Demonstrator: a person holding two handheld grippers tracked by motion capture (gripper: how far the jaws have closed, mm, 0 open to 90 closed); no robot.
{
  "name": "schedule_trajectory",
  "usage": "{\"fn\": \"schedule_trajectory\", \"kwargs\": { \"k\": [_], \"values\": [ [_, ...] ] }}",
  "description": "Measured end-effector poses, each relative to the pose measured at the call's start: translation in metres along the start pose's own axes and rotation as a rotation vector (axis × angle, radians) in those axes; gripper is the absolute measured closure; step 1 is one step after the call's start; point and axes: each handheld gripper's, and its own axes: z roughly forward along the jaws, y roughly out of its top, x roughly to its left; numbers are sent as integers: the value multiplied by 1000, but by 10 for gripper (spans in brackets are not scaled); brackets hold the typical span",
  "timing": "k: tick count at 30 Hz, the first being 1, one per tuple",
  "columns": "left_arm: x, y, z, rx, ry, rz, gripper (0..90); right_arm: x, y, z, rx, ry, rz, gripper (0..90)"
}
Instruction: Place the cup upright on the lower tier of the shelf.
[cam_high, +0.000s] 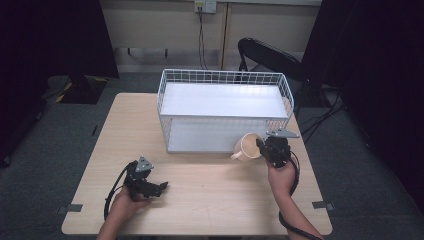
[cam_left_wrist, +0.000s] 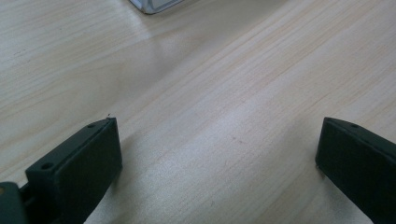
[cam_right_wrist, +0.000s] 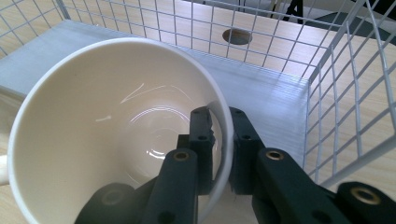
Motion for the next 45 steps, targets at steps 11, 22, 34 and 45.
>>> {"fn": "schedule_trajectory", "kwargs": {
  "k": [11,22,34,45],
  "values": [
    [0,0,0,0,0,0,0,4,6,11,-3,-31,-11,829],
    [0,0,0,0,0,0,0,10,7,24,-26,-77,-14,829],
    [0,0,0,0,0,0,0,10,7,29,-52,-107,-1,828],
    [0,0,0,0,0,0,0,10,7,33,-87,-142,20,828]
  ]
}}
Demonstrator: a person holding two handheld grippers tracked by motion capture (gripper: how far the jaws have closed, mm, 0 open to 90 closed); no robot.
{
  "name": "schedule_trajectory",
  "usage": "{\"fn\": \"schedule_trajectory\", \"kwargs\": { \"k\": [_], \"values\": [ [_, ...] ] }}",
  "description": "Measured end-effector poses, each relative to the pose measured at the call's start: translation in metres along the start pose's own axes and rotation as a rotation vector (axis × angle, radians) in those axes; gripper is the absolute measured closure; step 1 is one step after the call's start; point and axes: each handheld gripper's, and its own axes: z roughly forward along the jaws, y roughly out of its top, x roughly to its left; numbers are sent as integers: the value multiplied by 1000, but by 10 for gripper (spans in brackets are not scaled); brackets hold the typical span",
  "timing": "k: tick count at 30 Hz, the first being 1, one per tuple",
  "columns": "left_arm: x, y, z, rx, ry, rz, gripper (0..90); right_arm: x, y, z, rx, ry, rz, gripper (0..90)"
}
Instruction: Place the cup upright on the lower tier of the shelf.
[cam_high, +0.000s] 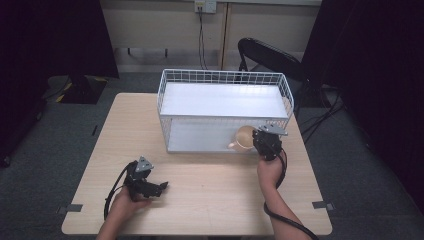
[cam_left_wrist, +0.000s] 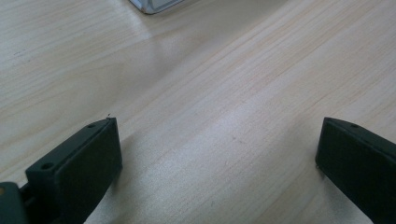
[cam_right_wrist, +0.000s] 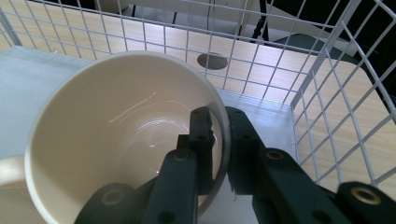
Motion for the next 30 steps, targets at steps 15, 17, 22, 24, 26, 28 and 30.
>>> {"fn": "schedule_trajectory", "kwargs": {
  "k": [15,17,22,24,26,28,30],
  "values": [
    [0,0,0,0,0,-1,0,3,1,6,-14,4,25,702],
    [0,0,0,0,0,-1,0,3,1,5,-18,4,24,689],
    [0,0,0,0,0,-1,0,1,5,2,-29,17,40,549],
    [0,0,0,0,0,-1,0,0,6,1,-29,36,47,492],
    [0,0,0,0,-1,-1,0,0,6,0,-26,52,48,432],
    [0,0,0,0,0,-1,0,0,7,-2,-23,68,55,370],
    [0,0,0,0,0,-1,0,0,9,-5,-44,77,59,341]
  ]
}}
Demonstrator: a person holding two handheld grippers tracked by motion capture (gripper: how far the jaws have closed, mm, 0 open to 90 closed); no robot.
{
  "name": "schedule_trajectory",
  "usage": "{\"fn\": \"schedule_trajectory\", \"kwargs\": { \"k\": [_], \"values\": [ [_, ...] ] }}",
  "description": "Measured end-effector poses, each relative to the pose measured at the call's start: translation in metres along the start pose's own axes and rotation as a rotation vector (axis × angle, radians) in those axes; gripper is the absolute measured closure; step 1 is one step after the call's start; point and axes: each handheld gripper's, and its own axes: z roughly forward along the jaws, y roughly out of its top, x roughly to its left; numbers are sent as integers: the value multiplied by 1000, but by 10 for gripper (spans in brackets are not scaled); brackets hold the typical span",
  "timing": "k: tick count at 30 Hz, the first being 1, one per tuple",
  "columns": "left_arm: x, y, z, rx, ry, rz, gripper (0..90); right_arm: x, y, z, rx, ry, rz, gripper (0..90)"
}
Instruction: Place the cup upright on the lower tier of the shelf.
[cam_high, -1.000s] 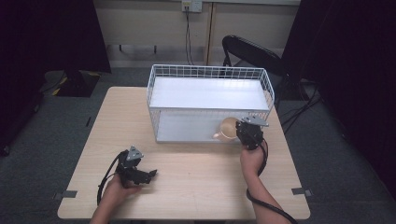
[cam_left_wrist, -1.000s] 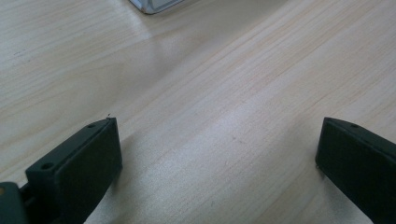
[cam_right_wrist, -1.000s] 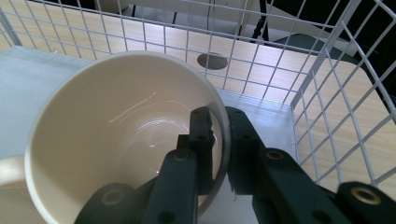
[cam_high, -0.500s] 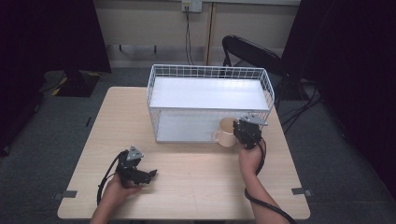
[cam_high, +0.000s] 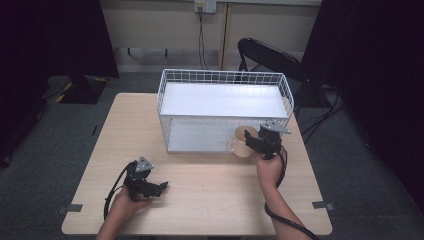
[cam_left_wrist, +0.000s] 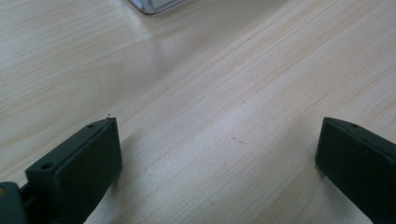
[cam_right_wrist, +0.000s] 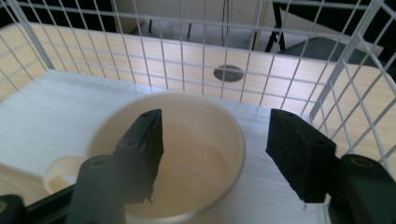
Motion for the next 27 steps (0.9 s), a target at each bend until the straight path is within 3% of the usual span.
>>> {"fn": "schedule_trajectory", "kwargs": {
  "k": [14,27],
  "values": [
    [0,0,0,0,-1,0,0,-1,7,-15,1,73,2,251],
    [0,0,0,0,0,0,0,-10,-5,-28,35,141,-8,220]
  ]
}}
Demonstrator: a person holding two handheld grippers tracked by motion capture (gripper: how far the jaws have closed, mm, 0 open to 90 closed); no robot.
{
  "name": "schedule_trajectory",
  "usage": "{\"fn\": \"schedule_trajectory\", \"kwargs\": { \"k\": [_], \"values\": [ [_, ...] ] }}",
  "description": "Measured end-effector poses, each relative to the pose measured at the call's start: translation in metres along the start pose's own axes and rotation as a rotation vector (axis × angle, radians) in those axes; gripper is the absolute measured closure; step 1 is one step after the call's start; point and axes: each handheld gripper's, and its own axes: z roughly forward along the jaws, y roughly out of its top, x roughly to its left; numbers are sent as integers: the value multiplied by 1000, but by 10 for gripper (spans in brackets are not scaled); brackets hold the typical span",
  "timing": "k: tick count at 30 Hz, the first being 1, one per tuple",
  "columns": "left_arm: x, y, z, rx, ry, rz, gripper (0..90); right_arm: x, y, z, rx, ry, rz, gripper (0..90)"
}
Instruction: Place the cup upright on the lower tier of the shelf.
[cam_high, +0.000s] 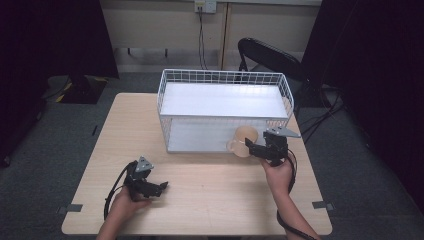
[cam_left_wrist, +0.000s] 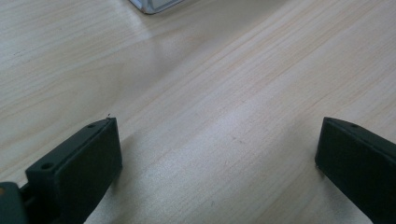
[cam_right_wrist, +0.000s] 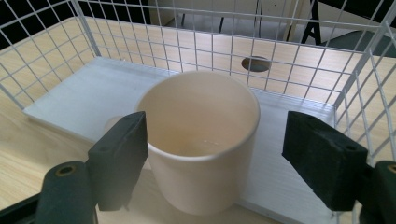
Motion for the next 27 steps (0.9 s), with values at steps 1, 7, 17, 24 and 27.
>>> {"fn": "schedule_trajectory", "kwargs": {
  "k": [1,7,17,24,27],
  "values": [
    [0,0,0,0,0,0,0,0,0,-1,-2,4,-5,220],
    [0,0,0,0,0,0,0,4,-6,-5,-2,20,-30,223],
    [0,0,0,0,0,0,0,14,-15,4,17,15,-71,221],
    [0,0,0,0,0,0,0,16,-15,8,10,-22,-92,254],
    [0,0,0,0,0,0,0,15,-16,11,14,-29,-91,257]
  ]
}}
